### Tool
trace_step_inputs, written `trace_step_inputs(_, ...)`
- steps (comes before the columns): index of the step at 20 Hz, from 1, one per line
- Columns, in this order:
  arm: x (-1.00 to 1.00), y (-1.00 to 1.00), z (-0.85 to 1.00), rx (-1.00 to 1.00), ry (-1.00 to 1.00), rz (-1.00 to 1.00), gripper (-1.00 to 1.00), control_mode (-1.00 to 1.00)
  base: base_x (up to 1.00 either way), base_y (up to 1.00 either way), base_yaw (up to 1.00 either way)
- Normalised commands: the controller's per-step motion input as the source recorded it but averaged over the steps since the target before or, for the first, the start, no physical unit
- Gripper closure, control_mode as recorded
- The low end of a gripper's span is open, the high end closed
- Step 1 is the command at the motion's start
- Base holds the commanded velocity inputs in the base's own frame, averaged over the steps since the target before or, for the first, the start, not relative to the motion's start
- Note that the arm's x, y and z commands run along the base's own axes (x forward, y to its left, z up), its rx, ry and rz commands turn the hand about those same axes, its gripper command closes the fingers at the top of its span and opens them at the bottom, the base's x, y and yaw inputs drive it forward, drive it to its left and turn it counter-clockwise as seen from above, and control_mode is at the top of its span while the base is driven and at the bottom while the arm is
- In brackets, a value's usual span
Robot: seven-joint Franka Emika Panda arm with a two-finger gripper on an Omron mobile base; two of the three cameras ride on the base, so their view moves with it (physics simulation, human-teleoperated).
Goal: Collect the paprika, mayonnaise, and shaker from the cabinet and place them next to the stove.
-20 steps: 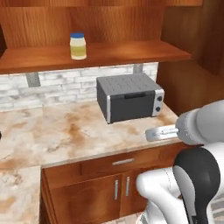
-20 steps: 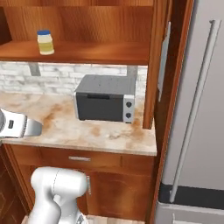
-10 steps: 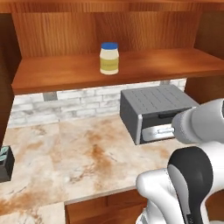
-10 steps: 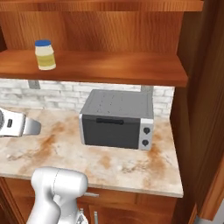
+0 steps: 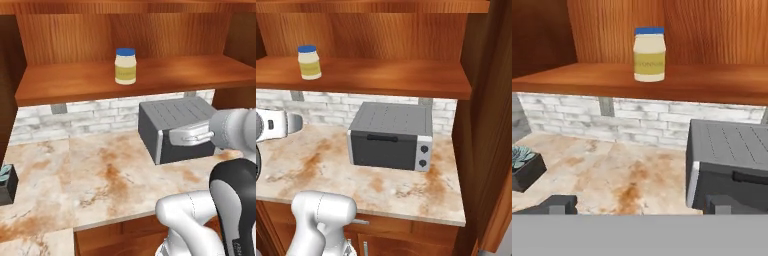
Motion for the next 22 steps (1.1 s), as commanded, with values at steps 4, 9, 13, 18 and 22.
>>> trace_step_inputs(4,0.00,0.25,0.99,0.00,-0.26,0.04,-1.00,-1.00,0.00,0.00,0.00)
trace_step_inputs(9,0.01,0.04,0.88,0.00,-0.26,0.02,-1.00,-1.00,0.00,0.00,0.00)
trace_step_inputs(13,0.36,0.02,0.39,0.00,-0.08,0.00,-1.00,-1.00,0.00,0.00,0.00)
trace_step_inputs(18,0.51,0.00,0.01,0.00,0.00,0.05,-1.00,-1.00,0.00,0.00,0.00)
trace_step_inputs(22,0.56,-0.05,0.02,0.02,0.02,0.07,-1.00,-1.00,0.00,0.00,0.00)
